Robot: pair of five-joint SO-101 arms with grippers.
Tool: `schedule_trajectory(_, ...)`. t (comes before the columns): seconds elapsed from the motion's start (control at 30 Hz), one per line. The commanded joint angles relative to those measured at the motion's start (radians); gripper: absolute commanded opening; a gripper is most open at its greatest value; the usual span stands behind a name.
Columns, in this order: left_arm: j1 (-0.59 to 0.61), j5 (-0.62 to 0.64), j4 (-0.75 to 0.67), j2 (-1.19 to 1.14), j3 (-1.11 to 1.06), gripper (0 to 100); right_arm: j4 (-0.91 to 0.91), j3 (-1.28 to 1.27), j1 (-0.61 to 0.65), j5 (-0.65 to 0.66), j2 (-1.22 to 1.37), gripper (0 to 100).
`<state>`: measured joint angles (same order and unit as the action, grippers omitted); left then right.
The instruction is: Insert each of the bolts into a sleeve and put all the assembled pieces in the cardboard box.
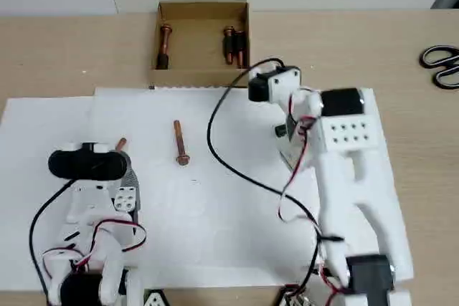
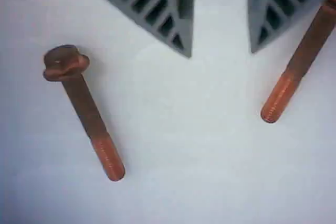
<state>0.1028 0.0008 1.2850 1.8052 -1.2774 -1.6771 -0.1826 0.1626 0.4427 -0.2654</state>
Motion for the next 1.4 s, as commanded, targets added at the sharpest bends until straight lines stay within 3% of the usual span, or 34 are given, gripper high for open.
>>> schedule_trajectory(0.0, -0.008, -0.040, 0.017, -0.063, 0.114, 7, -0.010, -0.071, -0.002, -0.012, -0.147, 0.4)
schedule_trajectory(0.17, -0.011, -0.038, 0.060, -0.367, 0.378, 7, -0.008, -0.196, -0.007, -0.012, -0.252, 0.4)
schedule_trajectory(0.47, -0.006, -0.043, 0.265, -0.875, 0.822, 7, -0.010, -0.278, -0.008, -0.043, -0.337, 0.4)
schedule_trajectory(0.6, -0.005, -0.055, 0.324, -0.996, 0.895, 7, -0.015, -0.281, -0.008, -0.043, -0.340, 0.4)
schedule_trajectory(0.67, -0.005, -0.121, 0.331, -1.040, 0.903, 7, -0.013, -0.281, -0.021, -0.044, -0.340, 0.4)
schedule_trajectory(0.8, -0.005, -0.221, 0.331, -1.122, 0.905, 7, -0.010, -0.281, -0.101, -0.041, -0.340, 0.4)
schedule_trajectory(1.03, 0.052, -0.229, 0.325, -1.346, 0.928, 8, -0.010, -0.282, -0.240, -0.021, -0.340, 0.4)
schedule_trajectory(1.17, 0.127, -0.258, 0.370, -1.501, 1.043, 10, -0.010, -0.282, -0.272, 0.003, -0.340, 0.4)
schedule_trajectory(1.37, 0.143, -0.365, 0.460, -1.674, 1.214, 11, -0.007, -0.282, -0.277, 0.003, -0.340, 0.5)
